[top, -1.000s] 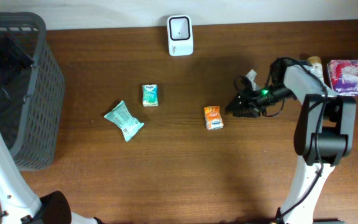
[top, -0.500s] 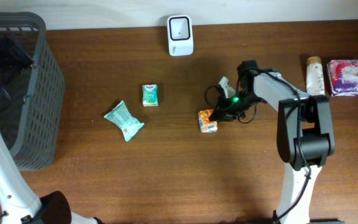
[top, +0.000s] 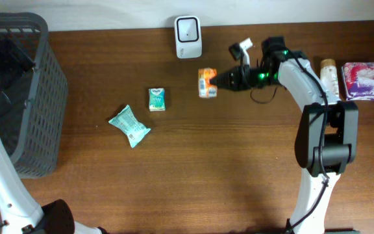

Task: Scan the item barcode
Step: 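Lift the orange tissue pack and hold it at the scanner, then carry the orange tissue pack to the right edge and release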

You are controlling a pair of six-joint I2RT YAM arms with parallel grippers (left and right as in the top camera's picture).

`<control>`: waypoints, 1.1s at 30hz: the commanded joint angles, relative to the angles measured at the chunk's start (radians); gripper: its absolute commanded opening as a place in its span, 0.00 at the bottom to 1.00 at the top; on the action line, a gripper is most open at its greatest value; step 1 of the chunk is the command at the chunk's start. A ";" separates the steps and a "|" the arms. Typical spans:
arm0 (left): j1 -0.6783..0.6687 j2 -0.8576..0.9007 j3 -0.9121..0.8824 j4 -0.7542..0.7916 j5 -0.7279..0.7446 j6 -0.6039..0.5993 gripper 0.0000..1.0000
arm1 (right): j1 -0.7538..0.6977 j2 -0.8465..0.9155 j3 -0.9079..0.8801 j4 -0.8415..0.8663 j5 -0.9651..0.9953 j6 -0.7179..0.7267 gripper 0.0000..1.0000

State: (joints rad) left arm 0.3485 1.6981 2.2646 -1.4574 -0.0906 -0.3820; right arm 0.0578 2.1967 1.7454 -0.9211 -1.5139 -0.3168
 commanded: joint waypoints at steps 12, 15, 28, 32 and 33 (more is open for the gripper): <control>0.003 0.000 0.007 0.001 -0.011 0.016 0.99 | 0.106 0.001 0.109 0.020 0.653 0.393 0.04; 0.003 0.000 0.007 0.001 -0.011 0.016 0.99 | 0.172 0.001 0.120 -0.005 1.145 0.480 0.04; 0.003 0.000 0.007 0.000 -0.011 0.016 0.99 | 0.367 0.103 0.154 0.828 1.836 -0.256 0.04; 0.003 0.000 0.007 0.001 -0.011 0.016 0.99 | 0.367 0.171 0.154 1.020 1.727 -0.256 0.04; 0.003 0.000 0.007 0.001 -0.011 0.016 0.99 | 0.367 0.192 0.154 1.086 1.701 -0.255 0.04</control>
State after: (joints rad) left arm 0.3485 1.6981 2.2646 -1.4563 -0.0910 -0.3820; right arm 0.4271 2.3528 1.8885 0.0845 0.2691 -0.5541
